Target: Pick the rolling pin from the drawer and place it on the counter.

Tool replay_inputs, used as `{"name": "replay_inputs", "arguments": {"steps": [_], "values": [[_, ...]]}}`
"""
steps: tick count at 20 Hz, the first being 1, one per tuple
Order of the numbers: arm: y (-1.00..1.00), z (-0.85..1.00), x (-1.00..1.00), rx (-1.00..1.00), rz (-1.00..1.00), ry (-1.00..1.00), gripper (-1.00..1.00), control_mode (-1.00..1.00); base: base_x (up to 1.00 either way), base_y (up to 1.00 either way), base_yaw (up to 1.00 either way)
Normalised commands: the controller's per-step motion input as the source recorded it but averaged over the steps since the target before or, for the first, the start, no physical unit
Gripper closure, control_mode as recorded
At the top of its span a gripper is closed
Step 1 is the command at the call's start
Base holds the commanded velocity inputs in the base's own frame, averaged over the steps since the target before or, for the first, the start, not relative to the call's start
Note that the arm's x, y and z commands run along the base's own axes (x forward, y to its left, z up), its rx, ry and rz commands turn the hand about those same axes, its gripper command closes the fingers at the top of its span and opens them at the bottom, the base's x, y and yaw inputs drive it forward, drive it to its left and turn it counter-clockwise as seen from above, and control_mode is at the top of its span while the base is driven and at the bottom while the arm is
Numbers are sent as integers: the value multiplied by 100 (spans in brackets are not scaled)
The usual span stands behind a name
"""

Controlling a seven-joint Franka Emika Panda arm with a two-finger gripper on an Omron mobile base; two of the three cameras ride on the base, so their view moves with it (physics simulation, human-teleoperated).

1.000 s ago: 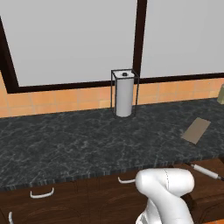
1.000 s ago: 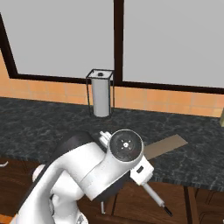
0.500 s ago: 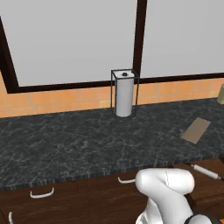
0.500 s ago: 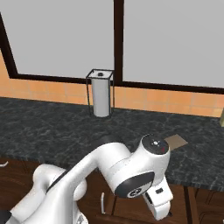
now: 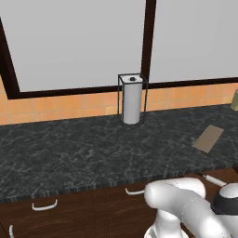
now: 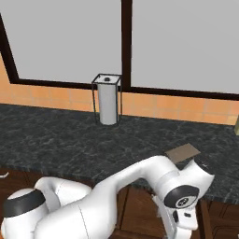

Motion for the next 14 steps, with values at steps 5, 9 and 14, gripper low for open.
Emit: {"name": "replay_inputs", "arguments": {"steps": [5, 9, 14], "values": [[-13, -72, 26, 13, -32, 2, -100, -100, 0, 0, 0], [-36, -70, 10, -5, -24, 4, -100, -100, 0, 0, 0], [-31, -65, 17, -11, -19, 0, -100, -100, 0, 0, 0]]}}
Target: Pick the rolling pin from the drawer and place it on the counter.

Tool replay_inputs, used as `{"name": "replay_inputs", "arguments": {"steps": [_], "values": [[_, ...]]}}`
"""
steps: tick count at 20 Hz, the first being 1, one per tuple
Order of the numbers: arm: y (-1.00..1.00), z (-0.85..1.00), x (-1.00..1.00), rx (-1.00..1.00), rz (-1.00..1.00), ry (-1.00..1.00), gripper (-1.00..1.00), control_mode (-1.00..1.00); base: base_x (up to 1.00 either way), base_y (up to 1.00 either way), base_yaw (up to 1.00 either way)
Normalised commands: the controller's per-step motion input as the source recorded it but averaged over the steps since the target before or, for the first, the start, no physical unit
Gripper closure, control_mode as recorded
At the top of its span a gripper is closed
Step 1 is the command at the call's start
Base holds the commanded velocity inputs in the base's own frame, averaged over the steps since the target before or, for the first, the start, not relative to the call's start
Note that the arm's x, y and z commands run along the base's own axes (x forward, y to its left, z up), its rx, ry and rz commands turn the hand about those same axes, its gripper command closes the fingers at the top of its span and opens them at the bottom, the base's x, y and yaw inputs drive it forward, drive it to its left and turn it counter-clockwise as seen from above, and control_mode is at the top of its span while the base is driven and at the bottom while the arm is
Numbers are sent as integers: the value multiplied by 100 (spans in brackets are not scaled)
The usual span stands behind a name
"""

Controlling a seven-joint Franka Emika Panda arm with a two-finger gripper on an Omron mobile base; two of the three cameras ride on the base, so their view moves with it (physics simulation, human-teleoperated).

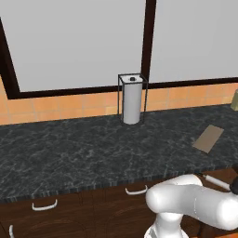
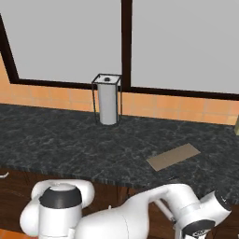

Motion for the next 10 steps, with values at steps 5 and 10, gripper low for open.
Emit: {"name": "replay_inputs", "arguments": {"steps": [5, 10], "values": [[-34, -64, 2, -16, -7, 6, -100, -100, 0, 0, 0], [-5, -45, -11, -14, 3, 2, -100, -100, 0, 0, 0]]}}
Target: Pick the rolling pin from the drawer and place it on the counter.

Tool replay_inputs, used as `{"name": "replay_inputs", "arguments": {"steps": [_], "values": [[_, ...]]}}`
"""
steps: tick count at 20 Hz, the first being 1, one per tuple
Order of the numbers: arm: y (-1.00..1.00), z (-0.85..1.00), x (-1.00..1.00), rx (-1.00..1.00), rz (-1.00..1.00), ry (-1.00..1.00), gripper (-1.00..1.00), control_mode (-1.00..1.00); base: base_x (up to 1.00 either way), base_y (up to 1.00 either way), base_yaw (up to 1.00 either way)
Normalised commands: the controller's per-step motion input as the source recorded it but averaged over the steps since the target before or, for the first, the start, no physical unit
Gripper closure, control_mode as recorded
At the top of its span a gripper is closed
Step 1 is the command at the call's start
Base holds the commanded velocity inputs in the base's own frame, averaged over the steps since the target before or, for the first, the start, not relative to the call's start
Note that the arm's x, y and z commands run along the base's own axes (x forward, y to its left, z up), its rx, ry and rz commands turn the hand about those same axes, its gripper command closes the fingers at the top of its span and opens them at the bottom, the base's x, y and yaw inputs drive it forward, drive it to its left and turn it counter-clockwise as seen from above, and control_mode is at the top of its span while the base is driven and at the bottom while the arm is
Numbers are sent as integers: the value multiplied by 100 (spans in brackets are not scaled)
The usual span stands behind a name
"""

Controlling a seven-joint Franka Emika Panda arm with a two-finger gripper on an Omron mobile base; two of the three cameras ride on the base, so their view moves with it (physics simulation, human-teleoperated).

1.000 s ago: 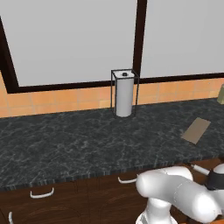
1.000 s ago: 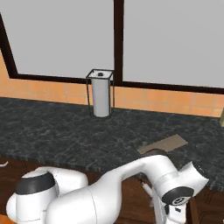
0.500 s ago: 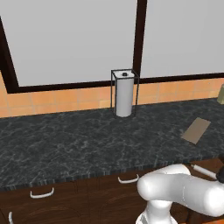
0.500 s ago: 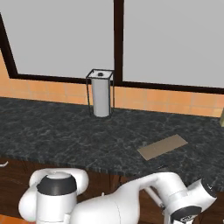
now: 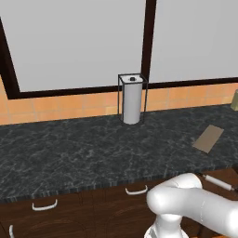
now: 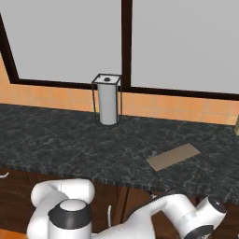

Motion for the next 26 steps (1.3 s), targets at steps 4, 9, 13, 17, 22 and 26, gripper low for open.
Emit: {"name": "replay_inputs", "arguments": {"steps": [4, 9, 13, 17, 22, 26], "values": [[-69, -34, -95, -6, 0, 3, -100, -100, 0, 0, 0], [-100, -26, -100, 0, 0, 2, -100, -100, 0, 0, 0], [-100, -24, -100, 0, 0, 4, -100, -100, 0, 0, 0], [-23, 62, -86, 7, -4, -2, -100, -100, 0, 0, 0], [84, 94, 0, 1, -14, -8, -100, -100, 0, 0, 0], [100, 48, 52, -1, -22, -1, -100, -100, 0, 0, 0]]}}
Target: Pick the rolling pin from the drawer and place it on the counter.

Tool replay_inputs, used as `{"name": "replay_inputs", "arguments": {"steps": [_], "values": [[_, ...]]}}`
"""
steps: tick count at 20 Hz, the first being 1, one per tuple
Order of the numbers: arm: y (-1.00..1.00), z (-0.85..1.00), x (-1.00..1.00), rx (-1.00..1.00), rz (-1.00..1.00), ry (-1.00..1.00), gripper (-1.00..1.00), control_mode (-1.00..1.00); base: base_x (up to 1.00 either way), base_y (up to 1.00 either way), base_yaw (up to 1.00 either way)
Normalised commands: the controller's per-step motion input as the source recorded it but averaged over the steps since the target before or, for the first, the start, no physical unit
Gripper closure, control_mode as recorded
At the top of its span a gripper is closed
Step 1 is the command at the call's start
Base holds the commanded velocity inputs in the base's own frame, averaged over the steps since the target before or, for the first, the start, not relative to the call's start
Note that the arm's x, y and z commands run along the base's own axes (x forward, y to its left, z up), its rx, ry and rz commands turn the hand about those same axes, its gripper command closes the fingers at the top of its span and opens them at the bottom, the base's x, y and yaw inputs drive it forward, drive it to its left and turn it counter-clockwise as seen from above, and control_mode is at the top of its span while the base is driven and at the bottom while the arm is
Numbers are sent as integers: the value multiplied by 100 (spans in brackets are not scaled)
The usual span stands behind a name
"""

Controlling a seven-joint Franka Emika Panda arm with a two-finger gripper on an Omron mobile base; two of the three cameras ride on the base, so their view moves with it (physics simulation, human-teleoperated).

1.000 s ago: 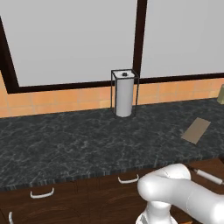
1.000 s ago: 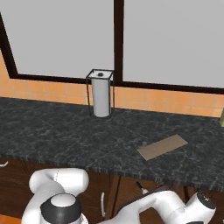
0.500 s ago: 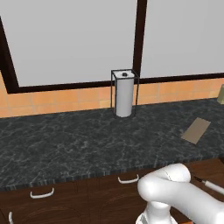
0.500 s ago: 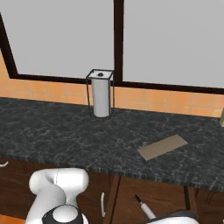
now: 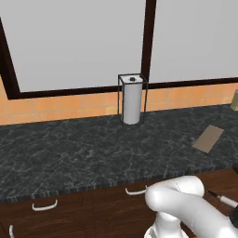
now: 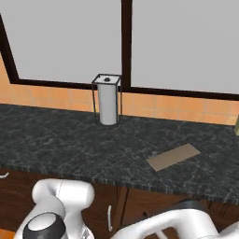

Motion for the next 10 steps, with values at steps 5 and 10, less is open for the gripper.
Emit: {"name": "replay_inputs", "arguments": {"steps": [5, 10], "values": [[100, 15, 85, -7, -26, 7, -100, -100, 0, 0, 0], [100, 0, 93, -9, -25, 19, -100, -100, 0, 0, 0]]}}
